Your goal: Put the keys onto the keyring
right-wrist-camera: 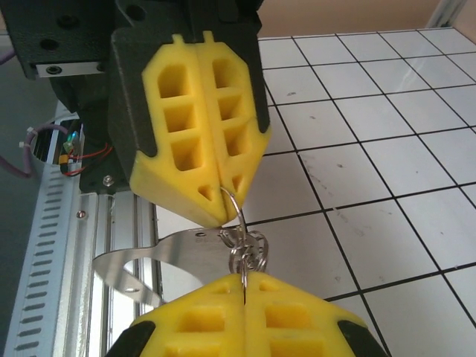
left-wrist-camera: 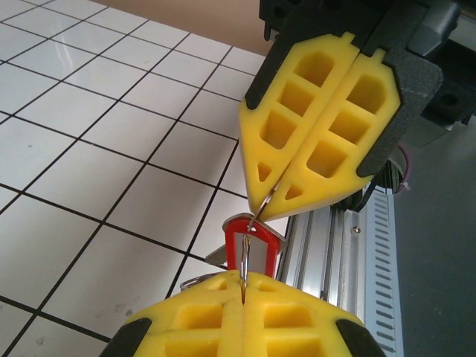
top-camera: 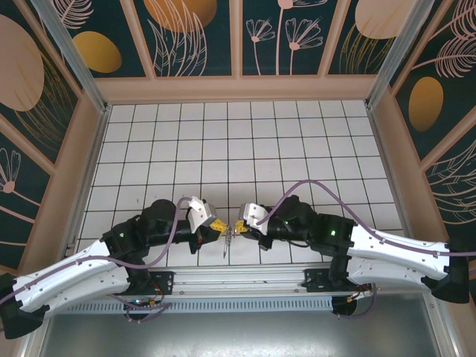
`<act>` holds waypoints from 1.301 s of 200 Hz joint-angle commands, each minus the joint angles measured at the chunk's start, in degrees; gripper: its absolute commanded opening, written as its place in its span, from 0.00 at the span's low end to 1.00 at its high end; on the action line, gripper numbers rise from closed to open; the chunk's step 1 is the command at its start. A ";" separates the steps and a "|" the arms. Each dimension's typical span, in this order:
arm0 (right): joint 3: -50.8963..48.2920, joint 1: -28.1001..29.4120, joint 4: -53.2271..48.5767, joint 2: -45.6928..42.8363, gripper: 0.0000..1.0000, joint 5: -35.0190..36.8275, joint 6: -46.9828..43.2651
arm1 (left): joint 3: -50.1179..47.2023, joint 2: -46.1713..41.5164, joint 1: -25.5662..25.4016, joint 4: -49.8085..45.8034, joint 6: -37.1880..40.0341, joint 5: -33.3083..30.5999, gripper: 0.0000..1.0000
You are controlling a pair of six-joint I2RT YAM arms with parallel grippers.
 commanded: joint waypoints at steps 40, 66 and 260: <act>-1.03 0.81 2.72 -0.74 0.00 -1.20 0.84 | 1.81 -0.59 -0.46 0.26 1.61 0.76 0.00; -1.23 0.83 3.63 -0.23 0.00 -0.57 0.97 | 1.80 -0.57 -0.62 0.28 1.66 1.05 0.00; -1.04 0.81 5.69 1.93 0.00 -1.19 1.10 | 1.99 -0.55 -1.68 -0.07 1.59 0.16 0.00</act>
